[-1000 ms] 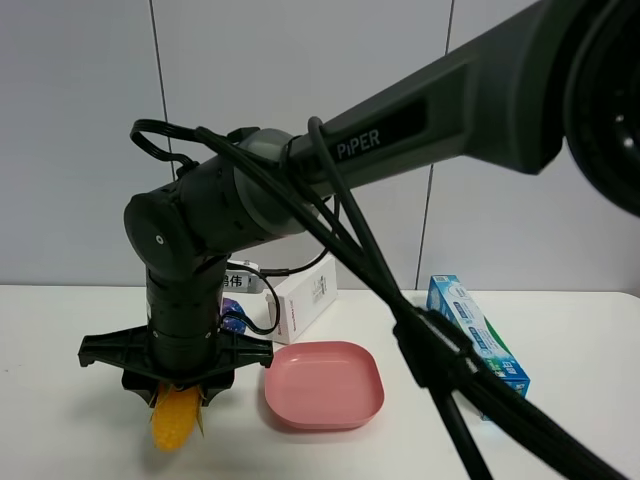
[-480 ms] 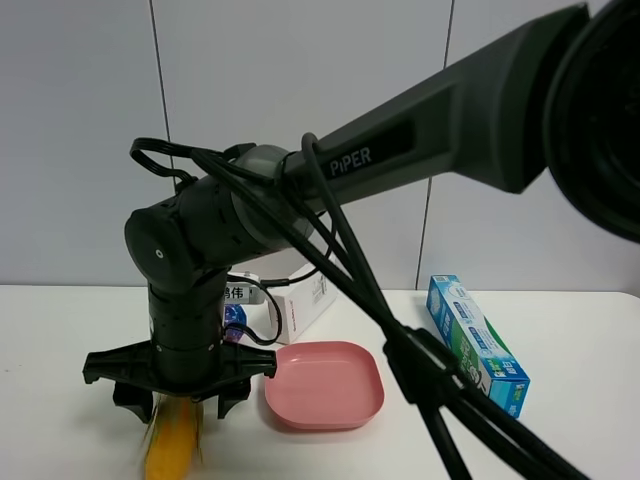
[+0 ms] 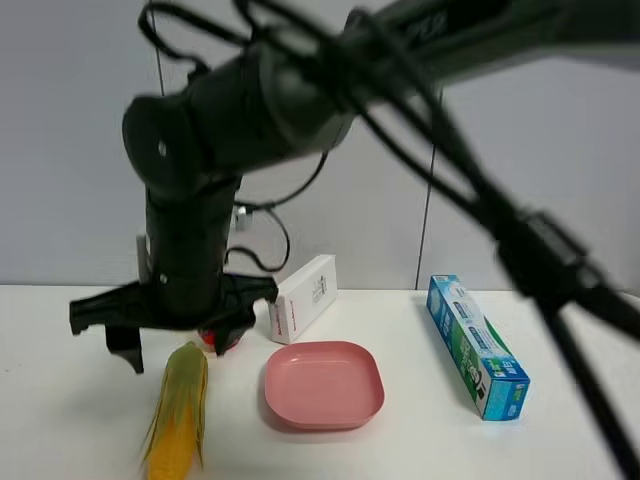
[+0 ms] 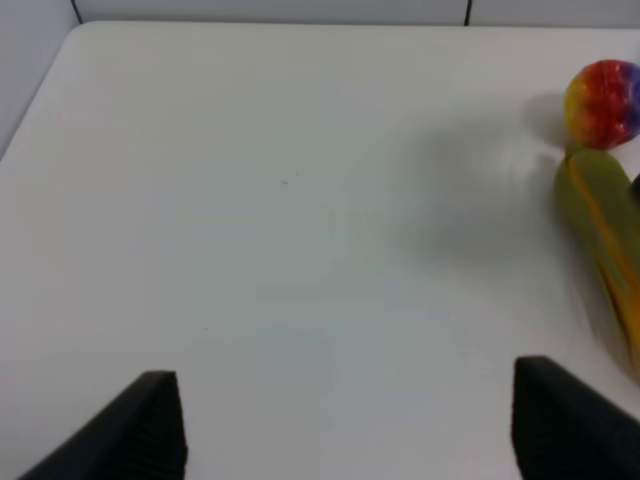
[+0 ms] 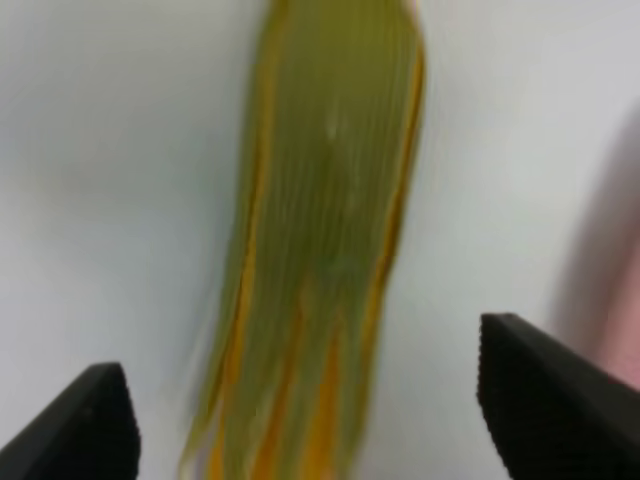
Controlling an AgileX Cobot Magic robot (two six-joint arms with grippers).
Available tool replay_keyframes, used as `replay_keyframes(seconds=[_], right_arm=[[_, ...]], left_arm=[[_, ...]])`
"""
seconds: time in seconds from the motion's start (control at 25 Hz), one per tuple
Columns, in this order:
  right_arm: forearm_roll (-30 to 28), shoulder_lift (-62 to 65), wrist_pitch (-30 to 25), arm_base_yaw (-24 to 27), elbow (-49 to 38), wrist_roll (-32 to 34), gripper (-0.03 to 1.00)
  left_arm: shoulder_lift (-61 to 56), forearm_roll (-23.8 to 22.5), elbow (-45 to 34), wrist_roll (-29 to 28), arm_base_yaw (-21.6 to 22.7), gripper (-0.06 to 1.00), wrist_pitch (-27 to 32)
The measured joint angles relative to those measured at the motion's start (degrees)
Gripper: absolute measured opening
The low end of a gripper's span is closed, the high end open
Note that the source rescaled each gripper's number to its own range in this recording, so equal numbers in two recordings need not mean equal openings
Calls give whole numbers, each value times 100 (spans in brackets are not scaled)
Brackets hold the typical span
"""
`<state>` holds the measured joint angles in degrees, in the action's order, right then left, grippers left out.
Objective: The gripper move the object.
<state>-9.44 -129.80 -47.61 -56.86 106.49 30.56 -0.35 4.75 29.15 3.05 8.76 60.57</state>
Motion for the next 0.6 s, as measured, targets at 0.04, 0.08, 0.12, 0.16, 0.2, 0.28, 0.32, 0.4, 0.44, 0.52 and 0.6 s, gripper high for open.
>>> replay_keyframes(seconds=[0.04,0.08,0.12,0.16,0.2,0.28,0.32,0.4,0.44,0.52,0.6], right_arm=[[-78,229,-79,0,0,-269,53],[-148,443,-154,0,0,-561,53],[-265,711,-213,0,0,-811,53],[-396,999,-231,0,0,-1028,53],[-543,1249,-240,0,0,-1181,53],[-828,1857,-265,0,0,-1472,55],[-997,2149,-284,0,0,-1579,60],[-1244,2645,-403,0,0,-1900,73],[-1302,2884,-499,22,0,-2067,78],[-1317,3257,-740,127,0,-2251,83],[-1312,3556,-1052,353,0,-2311,85]], left_arm=[[0,0,0,0,0,100,0],[0,0,0,0,0,100,0],[0,0,0,0,0,100,0],[0,0,0,0,0,100,0],[0,0,0,0,0,100,0],[0,0,0,0,0,100,0],[0,0,0,0,0,100,0],[0,0,0,0,0,100,0],[0,0,0,0,0,100,0],[0,0,0,0,0,100,0],[0,0,0,0,0,100,0]])
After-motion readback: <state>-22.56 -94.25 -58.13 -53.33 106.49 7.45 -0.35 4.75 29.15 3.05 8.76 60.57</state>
